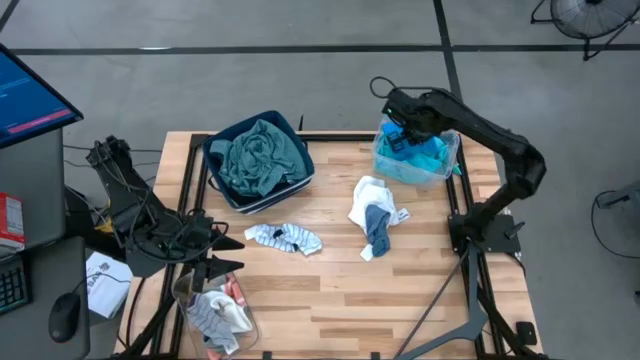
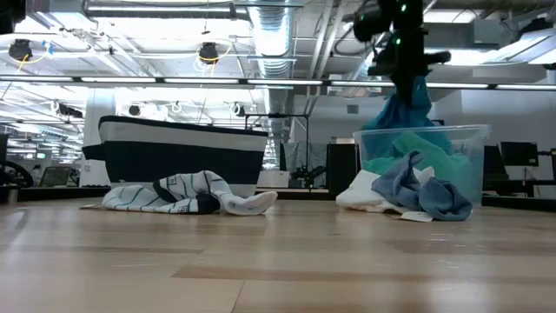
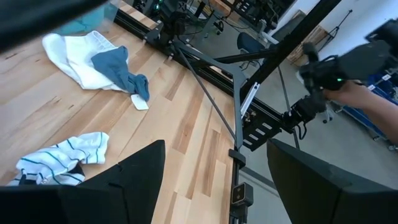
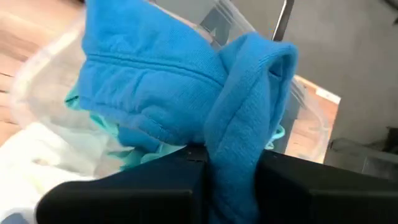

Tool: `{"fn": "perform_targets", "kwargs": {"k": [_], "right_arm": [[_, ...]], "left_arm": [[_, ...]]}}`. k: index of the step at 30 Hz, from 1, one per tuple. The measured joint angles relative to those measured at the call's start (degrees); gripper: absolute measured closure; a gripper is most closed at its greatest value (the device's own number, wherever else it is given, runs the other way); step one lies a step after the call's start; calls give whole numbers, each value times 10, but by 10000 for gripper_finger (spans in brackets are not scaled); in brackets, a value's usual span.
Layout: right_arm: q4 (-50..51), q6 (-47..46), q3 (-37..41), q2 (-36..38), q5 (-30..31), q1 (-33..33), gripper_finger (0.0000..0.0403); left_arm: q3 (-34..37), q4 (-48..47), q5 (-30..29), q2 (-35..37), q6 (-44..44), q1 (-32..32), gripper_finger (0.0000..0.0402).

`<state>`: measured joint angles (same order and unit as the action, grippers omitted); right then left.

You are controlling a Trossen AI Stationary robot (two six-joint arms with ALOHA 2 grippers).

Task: Pick & Place Cloths
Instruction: Put the blue shorts into the white bin

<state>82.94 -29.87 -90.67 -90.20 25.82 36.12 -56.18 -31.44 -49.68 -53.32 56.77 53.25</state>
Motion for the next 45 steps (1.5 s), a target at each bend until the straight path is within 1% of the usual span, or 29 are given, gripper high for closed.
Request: {"fn": "perform_targets", "kwargs": {"k": [3,5,8,11,18,23,25,28,31,37,40,45], "right_arm": [[-18,24,0,-22,-26,26,373],[-27,34,0,-36,-56,46,373],[-34,32,0,-52,-106,81,373],[-42,11,0,-66,-133,105,373],[-48,-53,0,-105,-155,91,373],[-82,-65,7,-128,-184,89,373],[-117,-83,29,-125,-185,89,373],[-169,-119,89,-99,-199,95,373],[-223,-162,165,-57,-215,108,373],[-333,-243,306,3,-217,131,373],[-364,-271,345,14,-216,140,373],[-393,-301,356,1,-215,146,356]], "left_arm": [[0,0,0,0,0,1,137],[0,0,0,0,0,1,137],[0,0,0,0,0,1,137],[0,0,0,0,0,1,137],[0,0,0,0,0,1,137],[0,0,0,0,0,1,137],[0,0,0,0,0,1,137],[0,1,0,0,0,1,137],[0,1,0,0,0,1,137],[0,0,-3,0,0,1,137],[0,0,-5,0,0,1,137],[0,0,-19,0,0,0,137]]}}
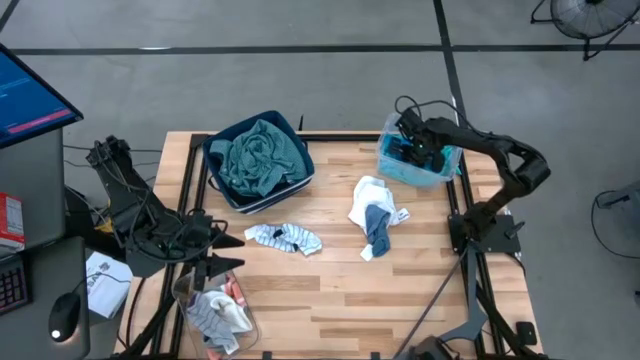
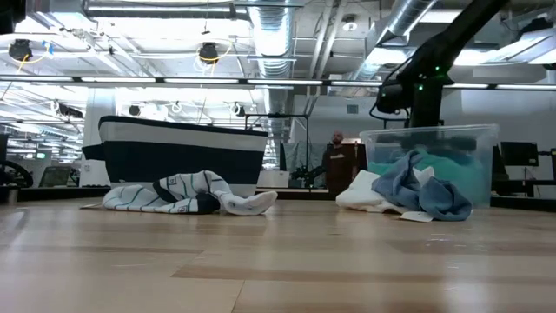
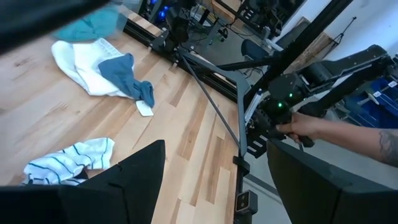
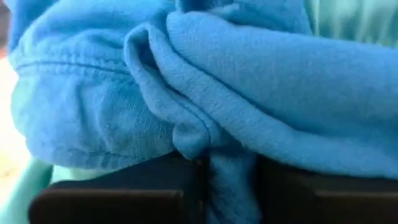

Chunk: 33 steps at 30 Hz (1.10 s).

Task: Pick & Place Cloths
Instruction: Put the blue shorts into the white bin, then put the right white striped sock into the transparent bin

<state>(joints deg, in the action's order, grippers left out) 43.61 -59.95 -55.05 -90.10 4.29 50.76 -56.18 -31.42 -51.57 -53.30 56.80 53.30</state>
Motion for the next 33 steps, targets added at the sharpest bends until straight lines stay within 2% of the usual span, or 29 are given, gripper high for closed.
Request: {"fn": "perform_targets", "kwargs": {"k": [7,10,13,18,23,27,33], "right_arm": [[-34,19,-3,-43,-4,0,349],[-13,47,-14,-40,-11,1,342],[32,93,-42,-18,-6,4,325],[88,150,-99,41,33,4,269],[116,176,-132,108,32,4,180],[126,227,-168,173,3,3,120],[150,261,-215,280,-17,-39,93]], "left_arm": [[0,0,-10,0,-1,0,137],[0,0,-13,0,-19,0,137],[0,1,-40,0,-39,0,137],[0,2,-101,0,-88,0,137],[0,2,-125,0,-101,-15,137],[0,3,-77,-16,-114,-65,137],[0,13,121,-96,-213,-206,137]]}}
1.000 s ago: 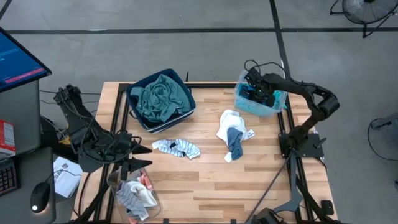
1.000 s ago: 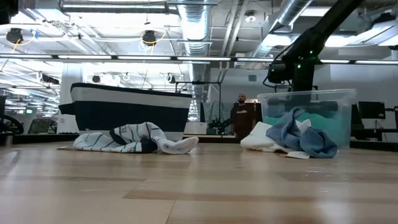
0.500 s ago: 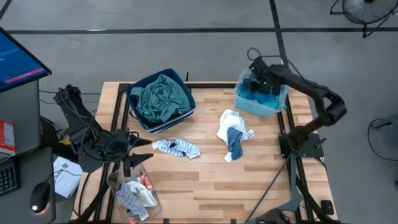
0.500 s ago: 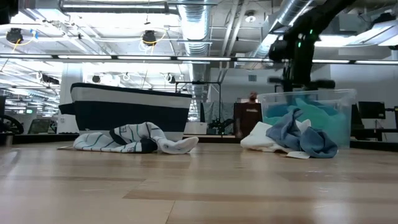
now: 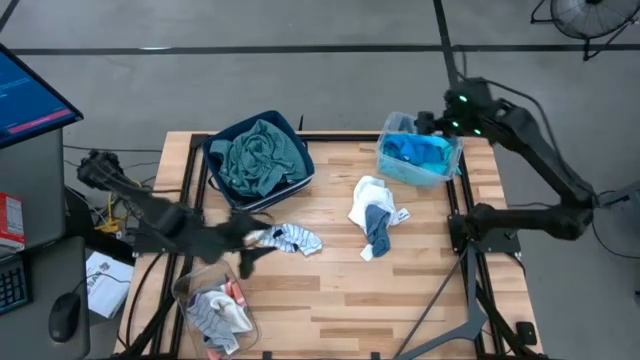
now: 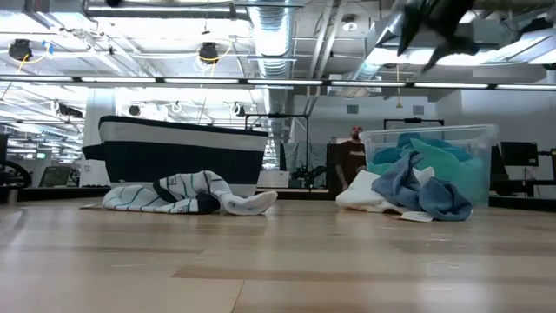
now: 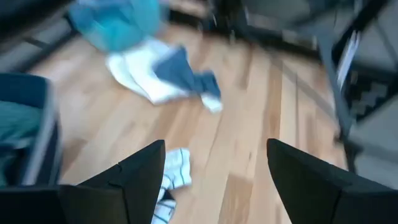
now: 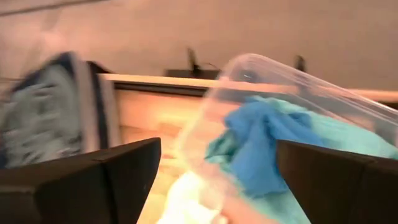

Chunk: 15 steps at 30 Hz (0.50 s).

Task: Pick & Place Cloths
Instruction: Put the right white striped sock into the transparent bin

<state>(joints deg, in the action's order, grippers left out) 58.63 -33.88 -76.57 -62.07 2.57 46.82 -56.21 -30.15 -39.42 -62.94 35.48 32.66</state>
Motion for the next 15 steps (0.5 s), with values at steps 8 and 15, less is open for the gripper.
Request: {"fn": "perform_targets", "kwargs": {"k": [8,15], "right_arm": [[44,-26,-1,99,0,-106,92],[78,-65,-1,120,4,-204,92]], "left_arm": [[0,91,207,-166,-179,-134,137],[0,98,274,-276,-220,-212,137]]}}
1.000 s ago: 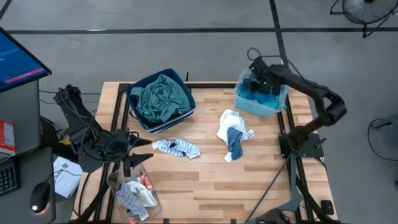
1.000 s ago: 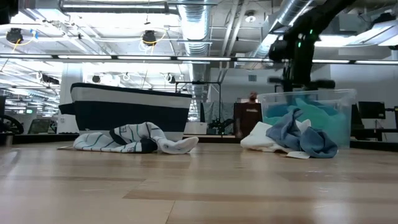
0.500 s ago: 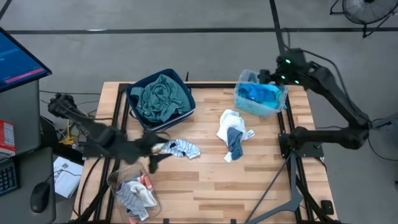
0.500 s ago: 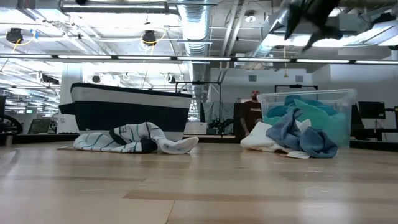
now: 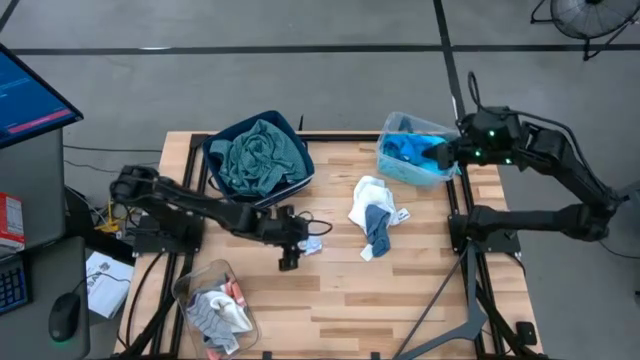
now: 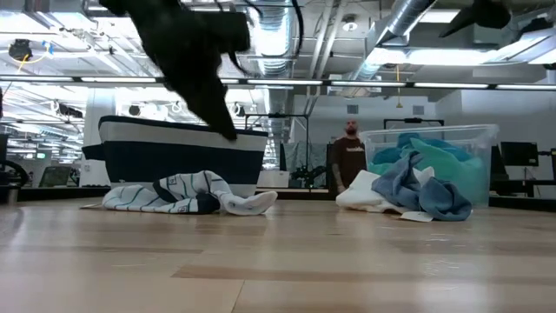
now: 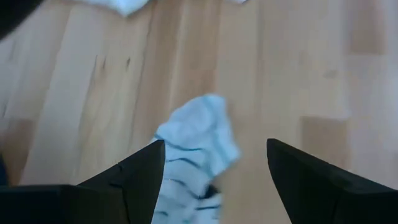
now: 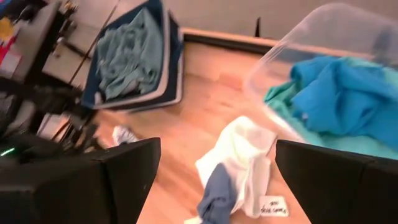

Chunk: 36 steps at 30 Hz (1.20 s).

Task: Pick & Place Cloths
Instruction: Put the right white striped sock into the transparent bin

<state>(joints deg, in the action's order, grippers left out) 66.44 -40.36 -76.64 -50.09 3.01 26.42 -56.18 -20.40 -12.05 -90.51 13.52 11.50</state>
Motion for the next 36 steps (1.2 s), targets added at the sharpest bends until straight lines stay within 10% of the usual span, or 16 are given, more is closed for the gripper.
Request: {"fn": "perform_targets", "kwargs": {"k": [14,22,31,36], "right_arm": [[0,-2,0,-38,47,-103,92],[0,-2,0,-64,50,-144,92],[0,-2,0,-74,92,-180,92],[0,-2,0,-73,93,-195,92]], "left_arm": [[0,12,42,-110,-53,-52,150],[0,26,70,-130,-23,-59,323],[1,55,74,70,52,-48,400],[0,39,191,251,122,-13,401]]}}
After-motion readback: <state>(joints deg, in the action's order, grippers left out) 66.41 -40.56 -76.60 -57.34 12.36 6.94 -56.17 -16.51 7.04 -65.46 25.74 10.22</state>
